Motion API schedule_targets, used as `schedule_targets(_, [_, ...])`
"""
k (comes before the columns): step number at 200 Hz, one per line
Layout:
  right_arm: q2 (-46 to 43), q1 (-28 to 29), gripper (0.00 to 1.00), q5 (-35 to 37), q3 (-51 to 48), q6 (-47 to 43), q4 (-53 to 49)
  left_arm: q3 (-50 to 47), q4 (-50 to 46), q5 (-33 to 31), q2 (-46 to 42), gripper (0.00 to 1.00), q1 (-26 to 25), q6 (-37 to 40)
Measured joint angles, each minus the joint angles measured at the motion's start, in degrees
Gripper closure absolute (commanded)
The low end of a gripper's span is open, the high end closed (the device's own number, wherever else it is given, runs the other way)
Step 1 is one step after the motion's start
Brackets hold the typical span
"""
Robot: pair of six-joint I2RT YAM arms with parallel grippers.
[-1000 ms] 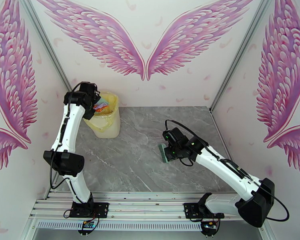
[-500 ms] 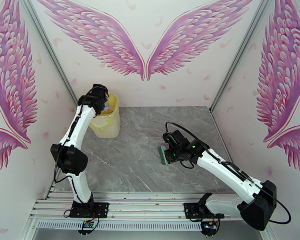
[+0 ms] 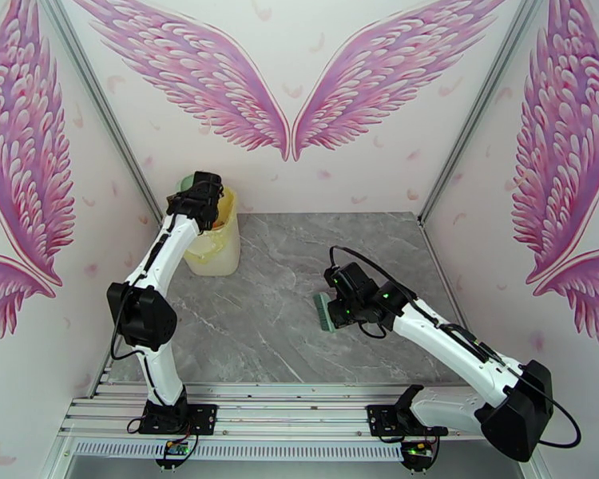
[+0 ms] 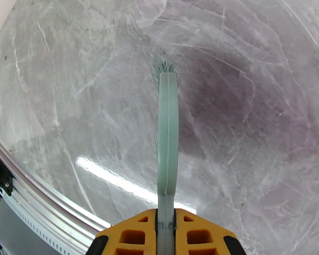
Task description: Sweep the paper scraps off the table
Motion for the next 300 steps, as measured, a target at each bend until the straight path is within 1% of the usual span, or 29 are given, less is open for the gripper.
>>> schedule_targets(29, [0.0,0.0,1.0,0.0,0.0,0.1,0.1,0.8,0.7,0.9,-1.3,1.0,-1.1,-0.4])
schedule_targets(72, [0.0,0.0,1.0,0.0,0.0,0.3,0.1,0.5,1.7,1.2,-5.3,1.0,-0.6,-0.6])
schedule_targets(89, [0.0,0.0,1.0,0.0,0.0,0.5,0.1,-1.4,3.8,0.6,-7.8,1.0,-0.7,1.3])
schedule_targets(113, [0.1,0.0,1.0,0.0,0.1,1.2,0.1,-7.0,6.9,-0.3,-11.5,1.0,-0.9,4.1])
schedule_targets(167, [0.8,0.0,1.0,0.0,0.7,1.7,0.1,-14.6,7.8,-0.2,-11.9,1.0,-0.5,4.8])
schedule_targets(238, [0.8,0.0,1.0,-0.1,0.8,1.9,0.2,-16.4,8.0,-0.3,-13.0,1.0,-0.7,5.3])
schedule_targets(258, [0.4,0.0,1.0,0.0,0.8,1.9,0.1,-15.5,7.0,0.2,-13.2,1.0,-0.7,2.7])
schedule_targets(279, [-0.4,0.0,1.0,0.0,0.7,2.0,0.2,-11.6,4.5,4.2,-13.6,1.0,-0.5,-3.8])
schedule_targets(300, [-1.4,0.0,1.0,0.0,0.4,2.6,0.3,-7.8,2.4,8.5,-16.0,1.0,-1.1,-10.2])
